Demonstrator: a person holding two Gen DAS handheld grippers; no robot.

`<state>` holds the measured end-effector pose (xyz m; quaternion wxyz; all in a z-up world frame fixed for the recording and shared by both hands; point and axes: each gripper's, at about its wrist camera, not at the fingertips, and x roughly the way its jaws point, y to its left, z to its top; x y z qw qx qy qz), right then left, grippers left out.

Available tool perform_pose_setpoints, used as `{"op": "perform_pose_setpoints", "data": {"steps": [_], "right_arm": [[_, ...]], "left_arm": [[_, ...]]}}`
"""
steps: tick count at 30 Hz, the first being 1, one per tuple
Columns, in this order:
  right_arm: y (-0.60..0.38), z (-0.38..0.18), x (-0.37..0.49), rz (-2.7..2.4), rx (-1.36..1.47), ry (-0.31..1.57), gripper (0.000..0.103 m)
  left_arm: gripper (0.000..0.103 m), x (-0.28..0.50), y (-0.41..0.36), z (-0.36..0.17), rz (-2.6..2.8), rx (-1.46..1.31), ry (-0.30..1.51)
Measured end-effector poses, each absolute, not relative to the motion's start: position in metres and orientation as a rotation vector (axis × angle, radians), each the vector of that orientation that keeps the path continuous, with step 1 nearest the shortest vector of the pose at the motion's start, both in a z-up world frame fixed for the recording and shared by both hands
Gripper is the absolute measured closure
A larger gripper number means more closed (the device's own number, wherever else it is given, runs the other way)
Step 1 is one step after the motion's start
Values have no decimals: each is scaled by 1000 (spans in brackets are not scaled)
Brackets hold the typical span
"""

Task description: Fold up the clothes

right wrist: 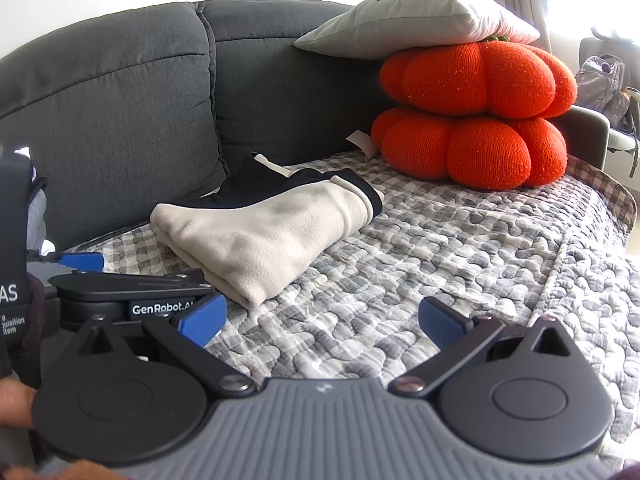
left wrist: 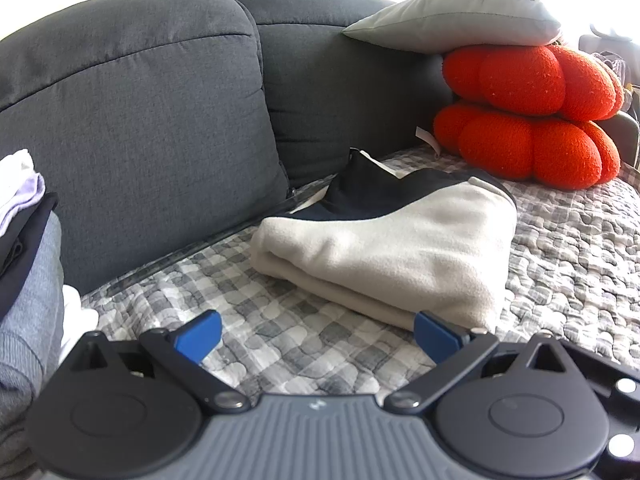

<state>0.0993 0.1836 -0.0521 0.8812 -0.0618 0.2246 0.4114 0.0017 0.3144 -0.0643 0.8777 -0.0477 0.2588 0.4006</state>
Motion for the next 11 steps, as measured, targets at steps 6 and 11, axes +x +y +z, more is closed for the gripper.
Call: {"op": "perform_pose_setpoints", "data": {"steps": [6,11], "right_arm": [[184,-53,99,861,-133,468,0],[184,-53,98,863,-138,467,0]], "left_arm": [[0,1,317,-64,837,-114,537],[1,1,317,-65,840,-116,537]]}}
